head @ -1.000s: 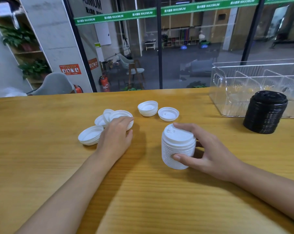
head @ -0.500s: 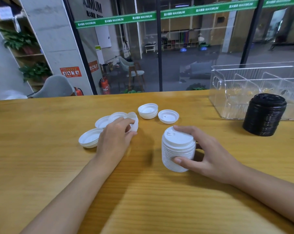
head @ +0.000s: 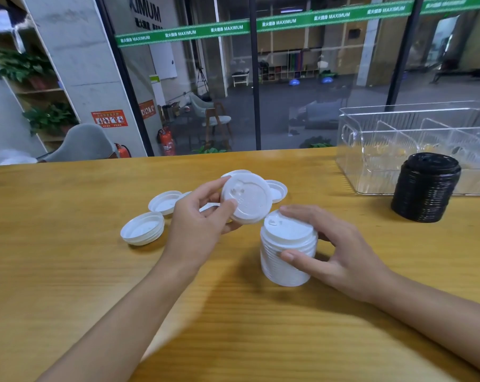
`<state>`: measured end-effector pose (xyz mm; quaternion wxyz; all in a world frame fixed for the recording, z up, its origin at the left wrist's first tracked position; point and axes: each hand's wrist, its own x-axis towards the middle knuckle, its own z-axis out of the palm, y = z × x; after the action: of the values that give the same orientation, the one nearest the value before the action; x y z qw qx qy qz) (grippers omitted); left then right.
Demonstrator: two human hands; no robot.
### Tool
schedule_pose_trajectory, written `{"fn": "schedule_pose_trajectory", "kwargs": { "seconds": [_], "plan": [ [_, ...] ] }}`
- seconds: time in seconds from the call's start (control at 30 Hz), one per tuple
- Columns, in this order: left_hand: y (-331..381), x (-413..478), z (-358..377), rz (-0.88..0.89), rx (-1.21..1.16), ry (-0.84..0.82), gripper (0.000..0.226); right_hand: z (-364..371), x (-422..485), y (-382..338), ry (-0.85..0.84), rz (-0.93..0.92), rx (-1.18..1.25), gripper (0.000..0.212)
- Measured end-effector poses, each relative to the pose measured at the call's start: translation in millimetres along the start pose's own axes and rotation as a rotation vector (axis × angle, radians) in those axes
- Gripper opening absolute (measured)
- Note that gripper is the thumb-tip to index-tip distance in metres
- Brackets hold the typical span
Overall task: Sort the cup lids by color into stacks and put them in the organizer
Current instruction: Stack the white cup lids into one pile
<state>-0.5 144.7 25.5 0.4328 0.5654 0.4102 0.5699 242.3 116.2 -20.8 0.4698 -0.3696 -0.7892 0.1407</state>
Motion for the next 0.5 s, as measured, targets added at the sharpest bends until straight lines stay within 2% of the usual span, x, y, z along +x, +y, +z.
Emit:
{"fn": "schedule_pose_trajectory", "kwargs": {
  "seconds": [0.13, 0.3, 0.37, 0.43, 0.5],
  "plan": [
    [3, -1, 0, -0.122, -0.170, -0.068, 0.038, -1, 0, 0, -0.009, 0.000, -0.015, 0.055],
    [1, -9, 8, -0.048, 0.015, -0.202, 0.035, -1, 2, -1, -0.019, 0.010, 0.023, 0.046],
    [-3, -10, 11, -0.015, 0.098, -0.233, 0.032, 0, 1, 1, -0.020, 0.044, 0.049, 0.057],
    [-4, -12, 12, -0.009, 0.135, -0.259, 0.030, 0, 0, 2, -0.030, 0.105, 0.096, 0.084],
    [-5, -13, 13, -0.009, 0.143, -0.281, 0.029, -1, -1, 3, -0.044, 0.131, 0.117, 0.098]
  ]
}}
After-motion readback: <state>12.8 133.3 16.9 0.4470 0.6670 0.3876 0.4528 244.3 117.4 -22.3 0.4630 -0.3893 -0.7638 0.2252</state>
